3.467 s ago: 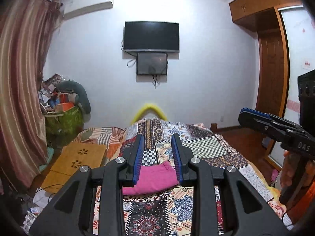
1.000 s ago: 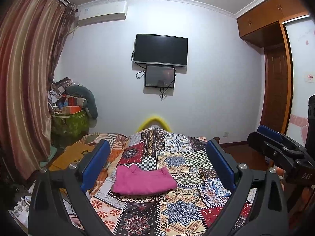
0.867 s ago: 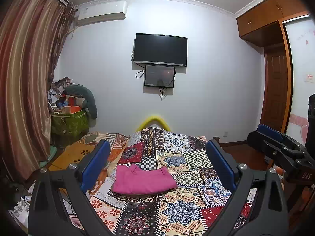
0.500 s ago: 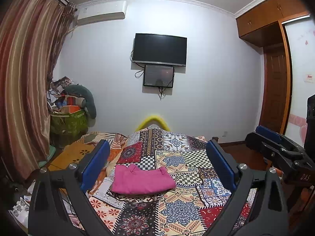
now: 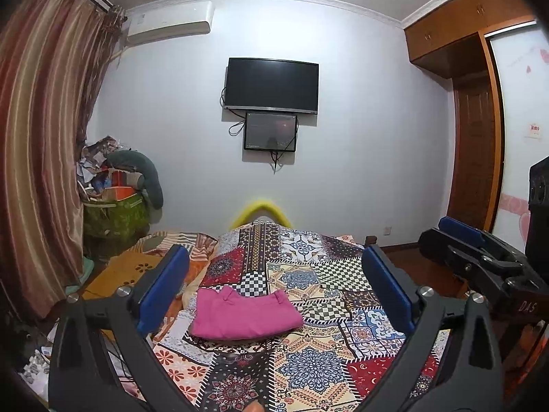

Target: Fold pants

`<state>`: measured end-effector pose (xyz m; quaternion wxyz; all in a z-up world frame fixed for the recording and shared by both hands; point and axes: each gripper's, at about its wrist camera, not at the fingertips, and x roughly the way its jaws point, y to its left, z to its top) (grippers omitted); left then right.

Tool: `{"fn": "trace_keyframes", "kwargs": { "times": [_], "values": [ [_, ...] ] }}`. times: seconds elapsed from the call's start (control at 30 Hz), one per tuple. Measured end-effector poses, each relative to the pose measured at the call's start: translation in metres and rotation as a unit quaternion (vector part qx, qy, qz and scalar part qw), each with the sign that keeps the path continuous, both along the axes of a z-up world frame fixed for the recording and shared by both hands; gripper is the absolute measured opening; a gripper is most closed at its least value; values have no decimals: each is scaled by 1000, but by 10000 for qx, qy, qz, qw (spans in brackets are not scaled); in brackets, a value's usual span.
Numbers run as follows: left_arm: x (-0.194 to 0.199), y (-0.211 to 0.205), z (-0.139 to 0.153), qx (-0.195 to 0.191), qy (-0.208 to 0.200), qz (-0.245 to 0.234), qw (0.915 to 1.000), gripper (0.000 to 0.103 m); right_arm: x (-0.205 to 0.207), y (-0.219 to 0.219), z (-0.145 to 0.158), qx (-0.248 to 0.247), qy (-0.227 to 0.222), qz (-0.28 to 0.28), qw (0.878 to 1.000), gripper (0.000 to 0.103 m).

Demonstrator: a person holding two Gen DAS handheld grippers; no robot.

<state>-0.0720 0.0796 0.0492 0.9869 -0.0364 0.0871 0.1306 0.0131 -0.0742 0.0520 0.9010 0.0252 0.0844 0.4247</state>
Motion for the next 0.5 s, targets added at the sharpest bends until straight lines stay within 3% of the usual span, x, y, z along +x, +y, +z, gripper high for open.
{"fn": "trace_keyframes", "kwargs": {
  "times": [0.5],
  "values": [
    [3, 0, -3, -5, 41, -4, 10000, 102, 2, 1, -5, -9, 98, -36, 9999, 103]
  ]
}}
